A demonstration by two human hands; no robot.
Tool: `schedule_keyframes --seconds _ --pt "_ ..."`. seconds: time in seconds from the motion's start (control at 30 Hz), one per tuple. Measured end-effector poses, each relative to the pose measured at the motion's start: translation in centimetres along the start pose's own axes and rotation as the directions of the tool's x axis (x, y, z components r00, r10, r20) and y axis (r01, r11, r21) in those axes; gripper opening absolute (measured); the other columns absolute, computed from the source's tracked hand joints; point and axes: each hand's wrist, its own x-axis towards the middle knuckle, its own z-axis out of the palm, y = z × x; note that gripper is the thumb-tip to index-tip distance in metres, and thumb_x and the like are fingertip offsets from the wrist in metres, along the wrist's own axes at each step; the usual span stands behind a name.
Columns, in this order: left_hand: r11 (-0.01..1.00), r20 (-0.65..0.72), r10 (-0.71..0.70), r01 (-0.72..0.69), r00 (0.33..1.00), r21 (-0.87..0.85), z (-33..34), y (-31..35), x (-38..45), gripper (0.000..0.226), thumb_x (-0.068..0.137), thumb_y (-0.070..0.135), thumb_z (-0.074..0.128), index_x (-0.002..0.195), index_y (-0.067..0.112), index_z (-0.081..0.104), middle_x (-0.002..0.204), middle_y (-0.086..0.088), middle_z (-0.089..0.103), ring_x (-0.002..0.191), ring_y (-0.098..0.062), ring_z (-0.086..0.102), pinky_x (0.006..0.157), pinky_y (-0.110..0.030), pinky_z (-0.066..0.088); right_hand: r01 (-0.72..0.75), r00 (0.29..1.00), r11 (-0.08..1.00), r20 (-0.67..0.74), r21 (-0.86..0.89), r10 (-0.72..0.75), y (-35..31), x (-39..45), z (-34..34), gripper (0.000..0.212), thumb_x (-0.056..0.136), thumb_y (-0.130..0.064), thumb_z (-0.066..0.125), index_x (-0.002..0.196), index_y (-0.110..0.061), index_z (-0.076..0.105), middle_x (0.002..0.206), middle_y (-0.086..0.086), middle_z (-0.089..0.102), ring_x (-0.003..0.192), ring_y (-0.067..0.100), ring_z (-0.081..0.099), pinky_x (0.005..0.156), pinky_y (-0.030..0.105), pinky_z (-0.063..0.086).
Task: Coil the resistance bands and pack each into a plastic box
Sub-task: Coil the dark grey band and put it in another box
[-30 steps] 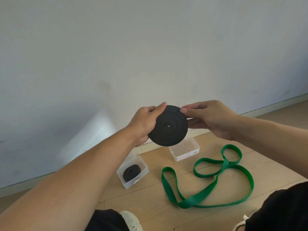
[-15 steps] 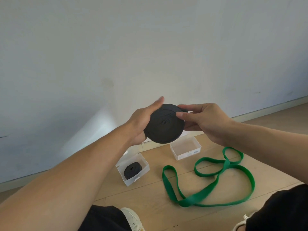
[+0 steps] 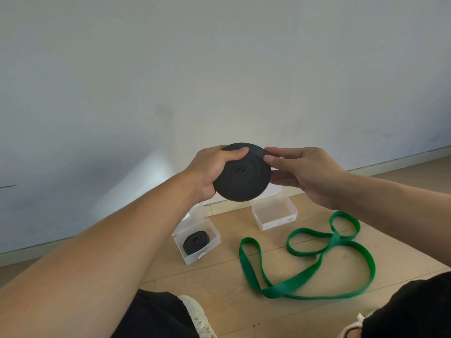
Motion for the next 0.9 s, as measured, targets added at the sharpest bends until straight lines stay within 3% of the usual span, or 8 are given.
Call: schedule_keyframes --seconds 0.13,0.3,0.47,0.6,0.73,0.8,0.9 --pt "0.999 -0.057 -0.020 0.018 0.998 -0.033 0.3 -0.3 -0.1 0.029 0.082 0.029 0.083 0.107 0.015 0.077 0.102 -0.010 0.080 0.096 -0.032 0.075 0.073 -0.037 0.059 0.001 1.000 0.997 0.016 0.075 -0.002 0.4 -0.1 0.7 0.038 0.088 -0.016 0.075 0.125 -0.015 0.068 0.108 0.013 0.077 0.099 0.030 0.075 0.088 0.033 0.059" --pt "0.997 -0.068 -0.059 0.054 0.996 -0.059 0.0 -0.4 -0.1 0.037 0.087 0.046 0.076 0.105 0.014 0.078 0.104 -0.011 0.080 0.095 -0.032 0.076 0.084 -0.044 0.062 -0.006 1.000 0.994 -0.030 0.111 0.010 0.4 0.0 1.4 0.036 0.089 -0.009 0.074 0.124 -0.011 0.069 0.106 0.013 0.078 0.093 0.028 0.077 0.076 0.028 0.063" --pt "1.000 -0.114 -0.002 0.002 0.993 -0.003 -1.1 -1.2 0.9 0.039 0.094 0.046 0.068 0.117 0.016 0.074 0.109 -0.009 0.078 0.099 -0.030 0.075 0.078 -0.040 0.063 -0.060 0.997 0.994 -0.035 0.095 0.063 1.1 0.9 2.3 0.036 0.089 -0.009 0.074 0.124 -0.009 0.069 0.108 0.010 0.078 0.089 0.028 0.077 0.075 0.031 0.064" --pt "1.000 -0.216 -0.010 0.015 0.976 0.021 -2.8 -2.7 2.5 0.029 0.094 0.046 0.069 0.104 0.020 0.074 0.108 -0.008 0.077 0.100 -0.030 0.074 0.078 -0.040 0.063 -0.134 0.990 0.986 -0.018 0.097 0.137 2.8 3.4 4.4 0.036 0.088 -0.011 0.077 0.123 -0.013 0.070 0.109 0.009 0.077 0.088 0.030 0.077 0.073 0.033 0.064" --pt "0.992 -0.316 -0.117 0.127 0.941 0.011 -5.5 -4.5 5.5 0.040 0.092 0.049 0.070 0.110 0.013 0.070 0.111 -0.010 0.073 0.101 -0.031 0.070 0.079 -0.039 0.061 -0.190 0.981 0.978 -0.018 0.087 0.192 5.4 7.4 7.1 0.038 0.086 -0.010 0.078 0.123 -0.015 0.069 0.106 0.008 0.077 0.082 0.029 0.078 0.071 0.033 0.064" --pt "0.976 -0.321 -0.200 0.218 0.926 0.021 -7.3 -5.9 7.3 0.046 0.091 0.050 0.072 0.114 0.010 0.067 0.112 -0.010 0.072 0.102 -0.031 0.070 0.087 -0.042 0.060 -0.237 0.971 0.967 -0.016 0.097 0.240 7.8 9.5 8.6 0.037 0.087 -0.008 0.077 0.122 -0.012 0.068 0.105 0.010 0.076 0.081 0.029 0.078 0.072 0.034 0.064" --pt "0.943 -0.329 -0.303 0.330 0.894 0.028 -10.4 -10.3 9.6 0.040 0.092 0.042 0.073 0.110 0.008 0.066 0.112 -0.012 0.072 0.102 -0.030 0.070 0.093 -0.043 0.059 -0.350 0.935 0.928 -0.018 0.128 0.355 13.1 11.8 10.6 0.034 0.088 -0.005 0.075 0.120 -0.008 0.068 0.102 0.012 0.076 0.081 0.031 0.077 0.070 0.035 0.064"
